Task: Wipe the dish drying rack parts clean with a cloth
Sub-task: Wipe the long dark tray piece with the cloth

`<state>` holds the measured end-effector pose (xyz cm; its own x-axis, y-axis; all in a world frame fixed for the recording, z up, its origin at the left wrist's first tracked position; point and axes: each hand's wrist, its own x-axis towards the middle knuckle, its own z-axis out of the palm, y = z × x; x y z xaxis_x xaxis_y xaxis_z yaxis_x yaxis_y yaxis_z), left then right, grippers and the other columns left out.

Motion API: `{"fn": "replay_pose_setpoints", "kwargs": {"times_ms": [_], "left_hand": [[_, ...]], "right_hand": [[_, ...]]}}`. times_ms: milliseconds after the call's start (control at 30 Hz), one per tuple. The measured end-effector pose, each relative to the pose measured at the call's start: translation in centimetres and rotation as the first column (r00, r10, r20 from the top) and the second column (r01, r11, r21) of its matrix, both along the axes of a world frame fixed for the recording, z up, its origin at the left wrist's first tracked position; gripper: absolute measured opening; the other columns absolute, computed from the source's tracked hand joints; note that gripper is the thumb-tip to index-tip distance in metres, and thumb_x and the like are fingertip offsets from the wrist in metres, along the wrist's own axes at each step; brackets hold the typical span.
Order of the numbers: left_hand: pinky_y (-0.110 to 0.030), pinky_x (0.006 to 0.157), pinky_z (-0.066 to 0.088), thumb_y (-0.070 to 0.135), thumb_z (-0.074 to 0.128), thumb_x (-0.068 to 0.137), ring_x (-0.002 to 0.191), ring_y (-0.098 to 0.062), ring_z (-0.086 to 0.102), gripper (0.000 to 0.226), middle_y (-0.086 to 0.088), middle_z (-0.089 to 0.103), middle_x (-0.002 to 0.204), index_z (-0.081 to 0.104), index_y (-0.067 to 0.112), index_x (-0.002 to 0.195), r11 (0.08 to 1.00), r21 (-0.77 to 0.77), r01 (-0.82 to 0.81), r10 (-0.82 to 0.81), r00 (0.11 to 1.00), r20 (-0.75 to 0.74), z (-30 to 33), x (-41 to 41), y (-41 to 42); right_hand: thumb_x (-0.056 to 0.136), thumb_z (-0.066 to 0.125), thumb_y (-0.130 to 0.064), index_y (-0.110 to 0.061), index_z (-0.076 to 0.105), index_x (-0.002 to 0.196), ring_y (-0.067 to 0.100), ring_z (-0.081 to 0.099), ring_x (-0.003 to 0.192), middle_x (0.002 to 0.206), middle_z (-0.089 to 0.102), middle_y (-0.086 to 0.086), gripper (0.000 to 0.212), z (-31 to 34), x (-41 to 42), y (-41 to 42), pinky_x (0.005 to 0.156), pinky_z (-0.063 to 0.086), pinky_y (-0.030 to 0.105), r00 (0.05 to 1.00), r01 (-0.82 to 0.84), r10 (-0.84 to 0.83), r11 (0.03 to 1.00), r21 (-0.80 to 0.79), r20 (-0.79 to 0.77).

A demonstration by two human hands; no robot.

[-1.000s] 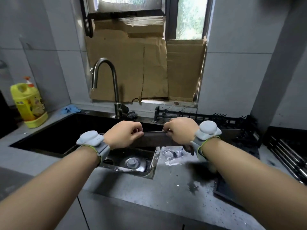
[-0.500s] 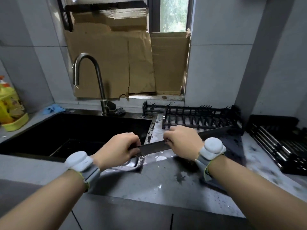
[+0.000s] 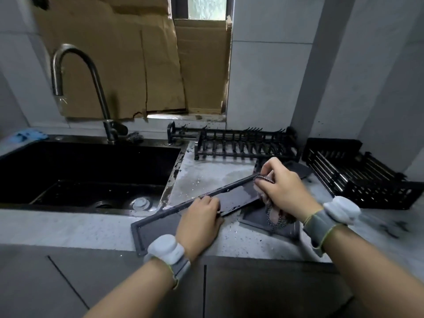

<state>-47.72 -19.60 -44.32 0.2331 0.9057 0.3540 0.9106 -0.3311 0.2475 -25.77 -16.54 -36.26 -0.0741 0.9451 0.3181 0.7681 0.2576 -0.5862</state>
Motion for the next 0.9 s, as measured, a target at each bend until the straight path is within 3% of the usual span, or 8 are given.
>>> {"fn": "replay_pose_setpoints", "kwargs": {"times_ms": [100,200,367,500,600,667,767,900], "left_hand": [[-0.035,0.088,0.046,0.053,0.062,0.091,0.105,-0.02,0.054,0.043,0.002,0.059,0.112,0.053,0.021,0.118,0.998,-0.039,0.042,-0.04,0.998,0.05,1.0,0.4,-0.2],[-0.035,0.09,0.047,0.065,0.061,0.084,0.098,-0.014,0.055,0.051,0.008,0.059,0.106,0.057,0.025,0.116,0.997,-0.033,0.075,-0.069,0.988,0.139,2.2,-2.5,-1.1],[-0.037,0.104,0.036,0.095,0.043,0.056,0.123,-0.013,0.043,0.1,0.013,0.051,0.129,0.05,0.031,0.133,0.975,-0.201,-0.095,0.096,0.995,-0.005,2.9,-10.9,-3.1],[-0.036,0.107,0.028,0.106,0.039,0.037,0.132,-0.016,0.034,0.134,0.008,0.042,0.143,0.035,0.029,0.147,0.94,-0.298,-0.168,0.138,0.983,-0.119,2.6,-14.2,-5.2],[-0.035,0.106,0.028,0.096,0.045,0.042,0.127,-0.017,0.035,0.123,0.007,0.043,0.137,0.04,0.027,0.144,0.938,-0.299,-0.175,0.14,0.981,-0.134,1.9,-15.2,-5.7],[-0.036,0.1,0.031,0.092,0.052,0.044,0.12,-0.016,0.037,0.111,0.009,0.045,0.127,0.045,0.032,0.137,0.944,-0.291,-0.153,0.135,0.988,-0.082,1.7,-15.2,-5.6],[-0.038,0.099,0.033,0.08,0.054,0.047,0.115,-0.017,0.039,0.093,0.011,0.046,0.118,0.052,0.033,0.127,0.946,-0.3,-0.121,0.121,0.992,-0.019,1.5,-15.4,-5.5],[-0.036,0.102,0.032,0.076,0.05,0.051,0.11,-0.015,0.037,0.089,0.011,0.044,0.111,0.055,0.025,0.124,0.959,-0.273,-0.079,0.089,0.996,0.024,0.9,-15.6,-5.8]], "right_hand": [[0.088,0.066,-0.023,-0.024,0.049,0.088,0.007,0.06,0.067,0.065,0.065,-0.005,0.017,-0.2,0.2,-0.3,0.066,0.046,0.028,0.997,0.012,-0.016,0.999,-0.045,-0.08],[0.088,0.066,-0.021,-0.022,0.053,0.091,0.014,0.059,0.077,0.079,0.064,-0.004,0.013,-0.7,-0.9,-0.5,0.065,0.041,0.024,0.996,-0.022,0.016,0.997,-0.068,-0.083],[0.089,0.065,-0.018,-0.025,0.057,0.089,0.0,0.06,0.067,0.077,0.062,-0.007,0.011,0.4,-6.1,-2.0,0.059,0.043,0.018,0.98,-0.154,0.152,0.988,-0.009,-0.129],[0.09,0.065,-0.02,-0.024,0.059,0.093,0.02,0.065,0.067,0.08,0.064,-0.006,0.008,0.5,-12.5,-3.1,0.054,0.048,0.026,0.945,-0.293,0.288,0.956,-0.009,-0.155],[0.089,0.066,-0.021,-0.023,0.06,0.095,0.021,0.059,0.093,0.097,0.062,0.0,0.009,-1.9,-17.5,-3.8,0.079,0.047,0.033,0.916,-0.387,0.384,0.922,-0.004,-0.117],[0.088,0.066,-0.022,-0.022,0.061,0.097,0.022,0.055,0.099,0.104,0.052,0.001,0.01,-4.1,-19.5,-4.4,0.088,0.045,0.038,0.903,-0.422,0.42,0.907,-0.006,-0.093],[0.091,0.059,-0.026,-0.022,0.065,0.104,0.024,0.05,0.104,0.107,0.05,0.002,0.015,-7.1,-21.0,-5.5,0.091,0.044,0.044,0.864,-0.5,0.501,0.865,-0.035,0.036],[0.094,0.041,-0.035,-0.019,0.067,0.105,0.024,0.046,0.1,0.108,0.056,-0.001,0.032,-9.2,-20.5,-6.5,0.083,0.047,0.049,0.76,-0.633,0.606,0.772,0.056,0.234]]}}
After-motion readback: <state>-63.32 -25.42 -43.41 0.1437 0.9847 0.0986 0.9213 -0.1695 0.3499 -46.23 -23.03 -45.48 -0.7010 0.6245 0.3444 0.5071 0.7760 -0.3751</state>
